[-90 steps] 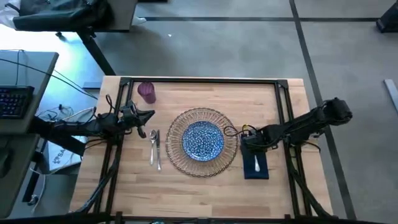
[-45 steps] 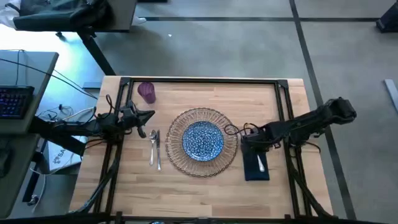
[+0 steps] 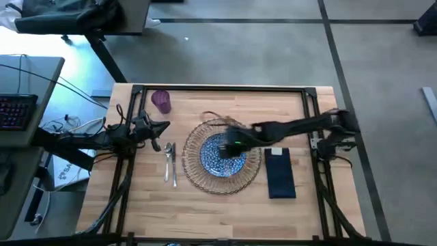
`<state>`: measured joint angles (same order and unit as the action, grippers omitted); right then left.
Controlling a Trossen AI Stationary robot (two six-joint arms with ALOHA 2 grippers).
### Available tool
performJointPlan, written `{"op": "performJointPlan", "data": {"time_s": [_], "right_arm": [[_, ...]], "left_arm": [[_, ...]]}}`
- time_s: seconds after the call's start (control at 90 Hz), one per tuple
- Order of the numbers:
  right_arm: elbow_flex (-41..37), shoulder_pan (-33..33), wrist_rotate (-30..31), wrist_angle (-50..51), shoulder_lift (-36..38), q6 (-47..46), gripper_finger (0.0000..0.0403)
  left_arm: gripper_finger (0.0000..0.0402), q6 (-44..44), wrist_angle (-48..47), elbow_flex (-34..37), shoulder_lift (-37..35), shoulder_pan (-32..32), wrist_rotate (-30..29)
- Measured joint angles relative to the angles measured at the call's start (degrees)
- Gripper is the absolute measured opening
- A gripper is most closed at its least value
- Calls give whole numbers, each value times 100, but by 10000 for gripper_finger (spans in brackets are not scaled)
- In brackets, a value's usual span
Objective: Set table place
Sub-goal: Move the fork beside the knife
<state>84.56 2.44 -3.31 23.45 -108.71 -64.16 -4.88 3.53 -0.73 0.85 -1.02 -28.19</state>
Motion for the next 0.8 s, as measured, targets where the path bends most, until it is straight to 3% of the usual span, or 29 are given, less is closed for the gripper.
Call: {"op": "performJointPlan", "data": {"time_s": [0.278,0.4,0.522,0.689,0.8], "right_arm": [[2661,-207,274,-34,-2395,37,0],[3912,-117,158,178,-3319,-198,0],[5072,-32,333,1099,-3949,-408,0],[4364,91,426,561,-3940,-1315,0],[4242,124,602,523,-3936,-1440,0]], "left_arm": [[0,-754,-45,-50,0,0,-970],[0,-875,-91,-50,0,1,-1014],[0,-875,-123,-50,0,2,-1005],[0,-872,-124,-52,0,0,-1001],[0,-822,-126,-52,0,-2,-998]]}}
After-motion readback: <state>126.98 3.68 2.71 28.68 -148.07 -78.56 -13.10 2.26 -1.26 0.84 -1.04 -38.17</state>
